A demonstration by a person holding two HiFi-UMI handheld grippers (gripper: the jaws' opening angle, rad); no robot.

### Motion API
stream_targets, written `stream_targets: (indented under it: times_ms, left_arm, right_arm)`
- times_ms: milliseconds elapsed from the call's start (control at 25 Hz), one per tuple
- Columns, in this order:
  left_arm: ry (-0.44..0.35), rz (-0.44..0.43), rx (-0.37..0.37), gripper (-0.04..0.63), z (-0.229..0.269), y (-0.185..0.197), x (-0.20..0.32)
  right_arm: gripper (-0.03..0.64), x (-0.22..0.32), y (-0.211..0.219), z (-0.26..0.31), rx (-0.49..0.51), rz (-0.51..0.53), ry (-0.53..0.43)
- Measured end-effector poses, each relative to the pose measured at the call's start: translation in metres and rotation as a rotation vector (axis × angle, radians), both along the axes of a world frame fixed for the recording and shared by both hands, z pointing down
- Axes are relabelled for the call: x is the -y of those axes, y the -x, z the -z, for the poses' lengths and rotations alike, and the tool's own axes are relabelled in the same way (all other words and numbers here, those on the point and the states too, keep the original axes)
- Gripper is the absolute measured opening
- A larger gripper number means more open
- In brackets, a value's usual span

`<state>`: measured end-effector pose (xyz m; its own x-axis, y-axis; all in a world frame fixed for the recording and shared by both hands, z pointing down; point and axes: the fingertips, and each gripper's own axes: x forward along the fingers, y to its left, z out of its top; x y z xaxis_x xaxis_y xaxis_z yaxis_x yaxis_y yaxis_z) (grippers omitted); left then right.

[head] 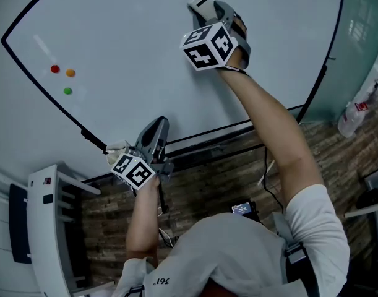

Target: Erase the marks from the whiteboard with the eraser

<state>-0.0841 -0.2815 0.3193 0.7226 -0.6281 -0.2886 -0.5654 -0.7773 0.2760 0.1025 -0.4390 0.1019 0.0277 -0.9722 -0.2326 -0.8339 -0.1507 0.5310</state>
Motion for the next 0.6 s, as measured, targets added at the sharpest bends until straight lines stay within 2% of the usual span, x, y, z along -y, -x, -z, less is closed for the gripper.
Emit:
stream_targets:
  times_ms: [600]
  left_arm:
    - [0.008, -0.036, 0.012, 0.014, -0.007, -0.026, 0.002]
  right_arm:
    - [0.253, 0.000, -0.084, -0.007, 0.048, -0.088, 0.016]
